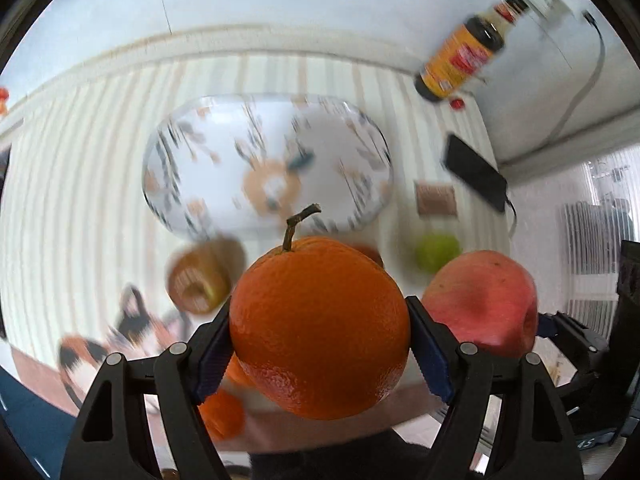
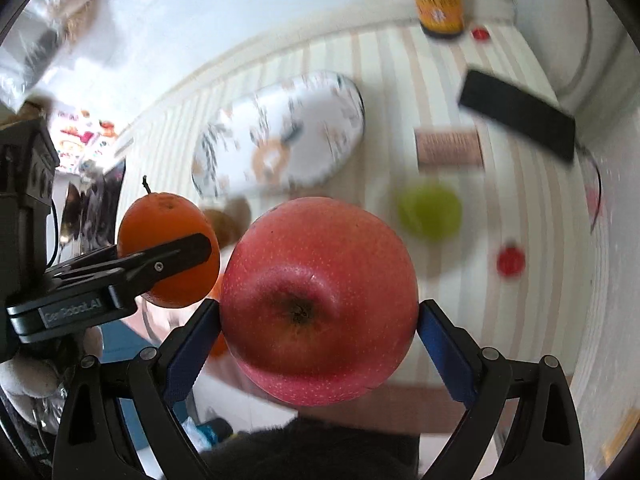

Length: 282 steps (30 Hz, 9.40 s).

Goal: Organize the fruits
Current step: 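Carry the orange with the left tool while the right tool carries the apple onto the oval plate, then open both tools on the plate and lift them away, then grasp an orange with the left tool while the right tool grasps a green apple, then lower the orange with the left tool while the right tool lowers the green apple onto the plate, then open both tools and lift them away from the plate, then grasp a tangerine with the left tool while the right tool grasps a brownish-red apple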

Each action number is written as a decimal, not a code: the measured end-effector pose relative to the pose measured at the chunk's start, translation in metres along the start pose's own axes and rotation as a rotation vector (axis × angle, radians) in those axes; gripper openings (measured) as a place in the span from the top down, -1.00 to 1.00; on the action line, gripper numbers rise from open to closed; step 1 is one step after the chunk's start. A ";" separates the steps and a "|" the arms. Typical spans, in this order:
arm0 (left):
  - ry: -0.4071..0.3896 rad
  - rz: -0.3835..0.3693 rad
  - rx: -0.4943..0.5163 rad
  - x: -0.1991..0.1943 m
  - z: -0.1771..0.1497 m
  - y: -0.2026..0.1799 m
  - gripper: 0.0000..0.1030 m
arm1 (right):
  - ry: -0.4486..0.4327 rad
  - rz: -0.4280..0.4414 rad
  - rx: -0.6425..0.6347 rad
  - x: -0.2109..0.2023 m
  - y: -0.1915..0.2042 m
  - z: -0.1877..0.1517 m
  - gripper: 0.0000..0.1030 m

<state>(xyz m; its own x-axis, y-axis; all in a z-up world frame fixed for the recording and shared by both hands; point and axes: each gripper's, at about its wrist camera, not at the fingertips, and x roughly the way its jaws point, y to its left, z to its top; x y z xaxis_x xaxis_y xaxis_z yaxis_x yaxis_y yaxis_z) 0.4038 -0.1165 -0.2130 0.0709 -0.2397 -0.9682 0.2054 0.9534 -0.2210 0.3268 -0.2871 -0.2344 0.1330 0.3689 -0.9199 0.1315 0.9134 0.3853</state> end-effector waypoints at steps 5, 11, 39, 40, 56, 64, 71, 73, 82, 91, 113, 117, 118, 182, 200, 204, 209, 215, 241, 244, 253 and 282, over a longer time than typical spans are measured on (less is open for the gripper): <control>-0.013 0.092 0.042 0.013 0.055 0.024 -0.51 | -0.041 -0.051 -0.040 0.016 0.018 0.061 -0.92; 0.048 0.122 0.080 0.048 0.111 0.050 -0.51 | -0.030 -0.110 -0.071 0.067 0.024 0.128 -0.92; 0.295 0.028 -0.015 0.132 0.168 0.103 -0.72 | 0.118 -0.157 -0.193 0.159 0.052 0.200 -0.95; 0.272 0.019 -0.023 0.127 0.169 0.102 -0.77 | 0.107 -0.156 -0.195 0.156 0.054 0.202 -0.95; -0.037 0.137 -0.138 0.025 0.108 0.107 -0.81 | -0.027 -0.257 -0.105 0.092 0.035 0.166 -0.96; -0.162 0.188 -0.151 -0.011 0.046 0.080 -0.81 | -0.127 -0.292 -0.128 0.040 0.052 0.106 -0.96; -0.253 0.205 -0.072 -0.058 -0.005 0.066 -0.81 | -0.204 -0.279 -0.139 0.001 0.080 0.053 -0.96; -0.275 0.205 -0.049 -0.072 -0.017 0.062 -0.81 | -0.220 -0.276 -0.132 -0.008 0.085 0.038 -0.96; -0.330 0.184 0.001 -0.111 -0.074 0.057 -0.81 | -0.311 -0.248 -0.105 -0.050 0.104 -0.020 -0.96; -0.361 0.155 -0.021 -0.125 -0.100 0.066 -0.83 | -0.356 -0.203 -0.086 -0.070 0.117 -0.055 -0.98; 0.175 0.202 0.028 0.094 -0.150 0.086 -0.95 | 0.030 -0.149 0.061 0.091 0.013 -0.058 -1.00; 0.210 0.218 0.055 0.110 -0.153 0.086 -0.23 | 0.046 -0.163 0.053 0.104 0.011 -0.053 -1.00; 0.199 0.207 0.049 0.108 -0.153 0.087 -0.22 | 0.049 -0.164 0.052 0.106 0.011 -0.052 -0.99; 0.118 0.125 -0.030 0.094 0.082 0.159 -0.23 | -0.034 -0.157 0.032 0.140 0.047 0.091 -0.22; 0.077 0.104 -0.021 0.080 0.075 0.140 -0.88 | -0.006 -0.050 0.187 0.142 0.015 0.086 -0.72; 0.032 0.099 -0.045 0.061 0.061 0.144 -0.88 | -0.034 -0.060 0.183 0.129 0.010 0.082 -0.88; -0.073 0.162 -0.051 0.030 0.026 0.135 -0.88 | -0.112 -0.182 0.112 0.098 0.023 0.070 -0.92; -0.139 0.179 -0.044 0.002 -0.016 0.116 -0.88 | -0.185 -0.257 0.056 0.062 0.046 0.039 -0.92; -0.367 0.191 -0.010 -0.106 -0.097 0.066 -0.88 | -0.388 -0.218 -0.068 -0.056 0.110 -0.049 -0.92; -0.332 0.187 -0.008 -0.091 -0.095 0.071 -0.96 | -0.366 -0.188 -0.044 -0.051 0.103 -0.047 -0.92; -0.063 0.166 0.004 0.027 -0.095 0.076 -0.99 | -0.162 -0.044 0.111 0.035 0.043 -0.037 -0.50; 0.074 0.119 -0.090 0.107 -0.109 0.121 -0.20 | 0.075 -0.009 -0.040 0.171 0.079 0.004 -0.34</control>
<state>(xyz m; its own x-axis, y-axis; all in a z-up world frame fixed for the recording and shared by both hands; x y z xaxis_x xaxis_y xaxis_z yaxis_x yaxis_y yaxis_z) 0.3300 -0.0066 -0.3561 0.0168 -0.1130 -0.9935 0.1114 0.9876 -0.1105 0.3641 -0.1523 -0.3611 0.0582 0.3713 -0.9267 0.0931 0.9222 0.3754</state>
